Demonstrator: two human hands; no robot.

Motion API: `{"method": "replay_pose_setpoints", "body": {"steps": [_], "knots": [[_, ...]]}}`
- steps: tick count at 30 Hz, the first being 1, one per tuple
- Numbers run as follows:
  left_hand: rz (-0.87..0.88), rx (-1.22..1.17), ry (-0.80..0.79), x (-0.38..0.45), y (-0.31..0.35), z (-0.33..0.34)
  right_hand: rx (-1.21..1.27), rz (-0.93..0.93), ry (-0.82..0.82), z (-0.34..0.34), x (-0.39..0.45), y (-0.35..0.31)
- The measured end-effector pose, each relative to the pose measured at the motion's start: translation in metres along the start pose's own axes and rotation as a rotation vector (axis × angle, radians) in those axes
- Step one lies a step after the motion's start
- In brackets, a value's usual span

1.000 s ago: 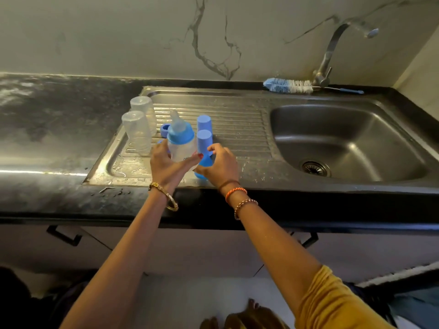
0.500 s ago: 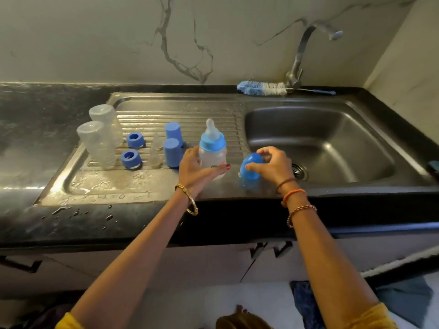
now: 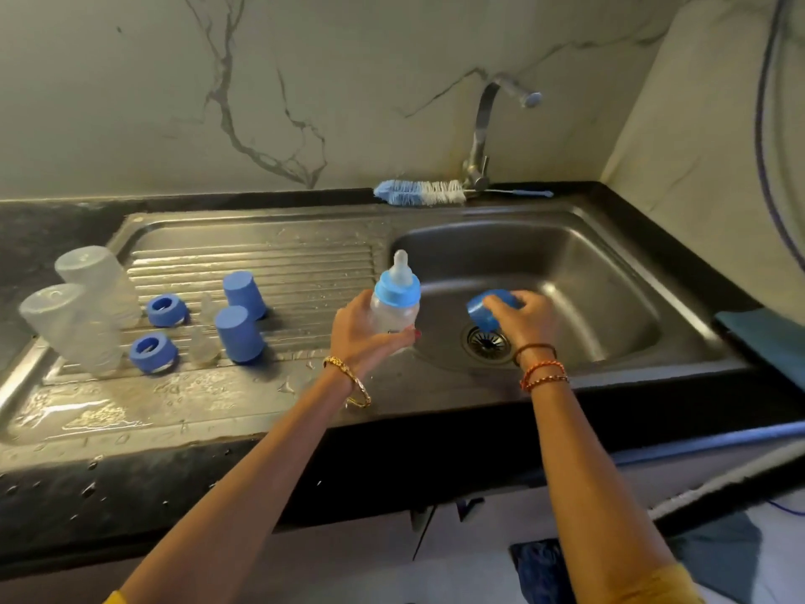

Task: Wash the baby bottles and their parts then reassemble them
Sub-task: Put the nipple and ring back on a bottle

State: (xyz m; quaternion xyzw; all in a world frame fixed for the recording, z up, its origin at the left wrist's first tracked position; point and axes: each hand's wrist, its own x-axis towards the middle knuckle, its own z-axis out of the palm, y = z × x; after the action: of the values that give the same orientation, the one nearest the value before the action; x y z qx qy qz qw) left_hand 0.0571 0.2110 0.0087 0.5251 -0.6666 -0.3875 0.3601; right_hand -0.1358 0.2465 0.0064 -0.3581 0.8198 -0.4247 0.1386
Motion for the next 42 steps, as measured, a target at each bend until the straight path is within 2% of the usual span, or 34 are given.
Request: {"method": "replay_pose_setpoints", "body": {"steps": [2,3,5,7,8,9,12,15,18,20,23,27,34,42], "knots": [[0.002,0.045,-0.012,-0.001,-0.001,0.003,0.125,-0.017,0.055,-0.005,0.001,-0.010],[0.011,0.084,-0.012,-0.002,-0.001,0.004,0.244,-0.008,0.025,-0.010,0.001,-0.017],[0.049,0.124,-0.001,-0.004,-0.001,0.004,0.604,0.095,-0.092,-0.021,0.000,-0.033],[0.079,0.129,-0.005,-0.005,0.000,0.002,1.042,0.250,-0.285,-0.034,-0.008,-0.050],[0.085,0.151,-0.013,-0.005,0.002,0.000,1.155,0.258,-0.364,-0.039,-0.014,-0.055],[0.092,0.179,-0.020,-0.005,0.004,-0.002,1.167,0.232,-0.429,-0.042,-0.018,-0.059],[0.136,0.231,-0.028,-0.004,0.008,-0.008,0.887,-0.002,-0.478,-0.045,-0.029,-0.057],[0.174,0.274,-0.035,-0.004,0.010,-0.013,0.722,-0.142,-0.511,-0.045,-0.034,-0.049],[0.222,0.324,-0.045,-0.004,0.009,-0.017,0.473,-0.366,-0.462,-0.042,-0.038,-0.047],[0.246,0.364,-0.054,-0.004,0.010,-0.020,0.379,-0.447,-0.469,-0.040,-0.042,-0.049],[0.277,0.401,-0.056,-0.006,0.015,-0.022,0.313,-0.487,-0.507,-0.038,-0.050,-0.051],[0.307,0.403,-0.060,-0.010,0.021,-0.026,0.281,-0.565,-0.474,-0.037,-0.055,-0.050],[0.325,0.413,-0.091,-0.014,0.028,-0.029,0.252,-0.587,-0.437,-0.044,-0.057,-0.050],[0.308,0.398,-0.052,-0.017,0.033,-0.027,0.216,-0.637,-0.373,-0.043,-0.055,-0.053]]}}
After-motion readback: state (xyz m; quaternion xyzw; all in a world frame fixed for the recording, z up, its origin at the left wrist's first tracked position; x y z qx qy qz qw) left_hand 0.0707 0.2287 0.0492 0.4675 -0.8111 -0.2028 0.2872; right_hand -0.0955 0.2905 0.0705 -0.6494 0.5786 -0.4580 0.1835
